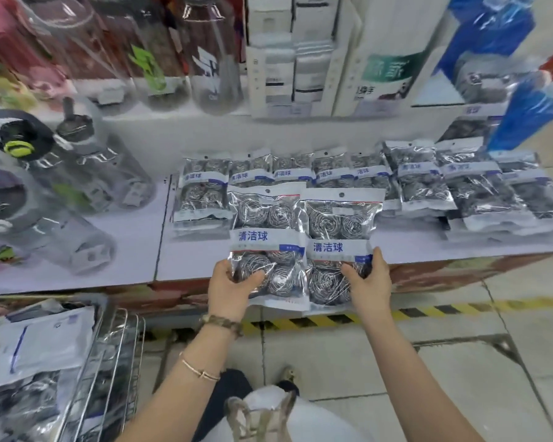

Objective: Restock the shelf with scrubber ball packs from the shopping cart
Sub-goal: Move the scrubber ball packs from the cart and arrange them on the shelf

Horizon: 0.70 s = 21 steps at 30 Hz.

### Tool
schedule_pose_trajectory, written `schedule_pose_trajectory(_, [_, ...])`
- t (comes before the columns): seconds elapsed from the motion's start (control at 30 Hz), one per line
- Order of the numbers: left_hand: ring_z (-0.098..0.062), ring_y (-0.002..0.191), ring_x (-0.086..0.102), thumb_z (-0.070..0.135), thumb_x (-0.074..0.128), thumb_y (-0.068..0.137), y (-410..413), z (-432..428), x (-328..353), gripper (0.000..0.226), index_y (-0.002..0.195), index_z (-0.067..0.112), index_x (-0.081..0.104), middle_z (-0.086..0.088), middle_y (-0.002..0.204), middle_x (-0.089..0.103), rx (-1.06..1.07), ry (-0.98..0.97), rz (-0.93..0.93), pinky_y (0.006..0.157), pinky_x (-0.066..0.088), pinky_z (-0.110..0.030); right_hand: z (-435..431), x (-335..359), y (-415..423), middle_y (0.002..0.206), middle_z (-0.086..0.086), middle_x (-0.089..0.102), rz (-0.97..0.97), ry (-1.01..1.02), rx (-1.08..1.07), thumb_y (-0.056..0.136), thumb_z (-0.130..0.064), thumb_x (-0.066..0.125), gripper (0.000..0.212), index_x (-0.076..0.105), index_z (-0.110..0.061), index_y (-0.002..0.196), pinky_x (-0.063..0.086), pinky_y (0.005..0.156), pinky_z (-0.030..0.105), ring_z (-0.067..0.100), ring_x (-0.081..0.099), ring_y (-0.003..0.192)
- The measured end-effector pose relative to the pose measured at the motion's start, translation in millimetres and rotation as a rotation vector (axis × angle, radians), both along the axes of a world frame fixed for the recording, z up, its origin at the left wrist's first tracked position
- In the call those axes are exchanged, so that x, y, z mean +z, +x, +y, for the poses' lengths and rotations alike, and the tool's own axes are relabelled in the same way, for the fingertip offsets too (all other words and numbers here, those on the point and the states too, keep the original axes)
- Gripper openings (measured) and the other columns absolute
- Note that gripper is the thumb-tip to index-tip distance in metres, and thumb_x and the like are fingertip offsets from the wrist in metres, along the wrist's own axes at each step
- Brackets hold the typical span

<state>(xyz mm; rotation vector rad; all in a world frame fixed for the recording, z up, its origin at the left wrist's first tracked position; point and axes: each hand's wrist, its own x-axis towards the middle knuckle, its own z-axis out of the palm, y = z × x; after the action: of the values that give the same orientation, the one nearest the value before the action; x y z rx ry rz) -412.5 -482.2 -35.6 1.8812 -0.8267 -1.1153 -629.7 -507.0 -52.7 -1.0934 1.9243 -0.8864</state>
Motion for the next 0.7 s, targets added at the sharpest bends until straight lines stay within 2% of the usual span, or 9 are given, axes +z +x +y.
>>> schedule_pose_trajectory(0.07, [-0.019, 0.103, 0.052, 0.021, 0.075, 0.074, -20, -6, 0, 0.05, 0.113, 0.01, 0.046, 0.001, 0.109, 0.054, -0.043, 0.002, 0.01, 0.091, 0.042, -0.033, 3, 2, -19, 0.141, 0.01, 0.037, -0.008, -0.005, -0.046, 0.087, -0.018, 0.065, 0.074, 0.023, -0.008, 0.147, 0.03, 0.101, 0.028, 0.025, 0.038, 0.129])
schedule_pose_trajectory(0.13, [-0.015, 0.092, 0.051, 0.019, 0.074, 0.075, -38, -13, 4, 0.041, 0.104, 0.014, 0.046, 0.007, 0.095, 0.053, -0.086, -0.005, 0.017, 0.081, 0.04, -0.029, 6, 4, -35, 0.146, 0.011, 0.033, -0.017, -0.016, -0.093, 0.088, -0.016, 0.063, 0.075, 0.02, -0.008, 0.149, 0.029, 0.104, 0.029, 0.025, 0.035, 0.131])
schedule_pose_trajectory(0.23, [-0.016, 0.082, 0.051, 0.019, 0.075, 0.075, -59, -27, 4, 0.037, 0.099, 0.008, 0.048, 0.001, 0.088, 0.052, -0.139, -0.008, -0.002, 0.069, 0.041, -0.027, 6, 3, -54, 0.149, 0.01, 0.027, -0.055, -0.015, -0.149, 0.09, -0.012, 0.06, 0.074, 0.017, -0.01, 0.149, 0.025, 0.093, 0.017, 0.018, 0.037, 0.124])
schedule_pose_trajectory(0.3, [-0.016, 0.075, 0.051, 0.019, 0.075, 0.075, -72, -38, 5, 0.036, 0.097, 0.004, 0.049, -0.003, 0.085, 0.054, -0.176, -0.007, -0.004, 0.063, 0.041, -0.023, 2, 1, -66, 0.151, 0.01, 0.026, -0.084, -0.02, -0.187, 0.09, -0.012, 0.06, 0.073, 0.018, -0.01, 0.149, 0.023, 0.09, 0.015, 0.019, 0.034, 0.129])
schedule_pose_trajectory(0.4, [-0.022, 0.083, 0.054, 0.022, 0.076, 0.074, -89, -59, 0, 0.039, 0.097, 0.004, 0.05, -0.009, 0.093, 0.057, -0.218, 0.012, -0.006, 0.071, 0.044, -0.03, -7, 0, -81, 0.15, 0.009, 0.029, -0.103, -0.022, -0.218, 0.09, -0.013, 0.061, 0.072, 0.019, -0.009, 0.149, 0.023, 0.087, 0.014, 0.021, 0.032, 0.133])
schedule_pose_trajectory(0.53, [-0.022, 0.095, 0.055, 0.024, 0.076, 0.074, -113, -96, -2, 0.042, 0.105, 0.008, 0.052, -0.004, 0.102, 0.057, -0.262, 0.025, 0.004, 0.083, 0.044, -0.032, -34, 0, -105, 0.149, 0.009, 0.033, -0.079, -0.016, -0.252, 0.088, -0.015, 0.063, 0.073, 0.021, -0.009, 0.148, 0.026, 0.104, 0.027, 0.023, 0.03, 0.136])
schedule_pose_trajectory(0.63, [-0.02, 0.094, 0.053, 0.024, 0.073, 0.076, -127, -127, -5, 0.039, 0.104, 0.01, 0.05, -0.007, 0.108, 0.057, -0.279, 0.05, 0.03, 0.083, 0.043, -0.032, -64, 0, -123, 0.148, 0.009, 0.035, -0.072, -0.004, -0.261, 0.088, -0.017, 0.064, 0.074, 0.022, -0.011, 0.148, 0.03, 0.106, 0.034, 0.024, 0.033, 0.135])
schedule_pose_trajectory(0.7, [-0.025, 0.104, 0.052, 0.026, 0.073, 0.076, -134, -150, -8, 0.047, 0.112, 0.008, 0.049, -0.004, 0.116, 0.055, -0.264, 0.065, 0.038, 0.09, 0.043, -0.037, -87, 3, -133, 0.148, 0.008, 0.035, -0.05, 0.008, -0.249, 0.088, -0.02, 0.064, 0.074, 0.022, -0.013, 0.148, 0.032, 0.105, 0.036, 0.025, 0.035, 0.135])
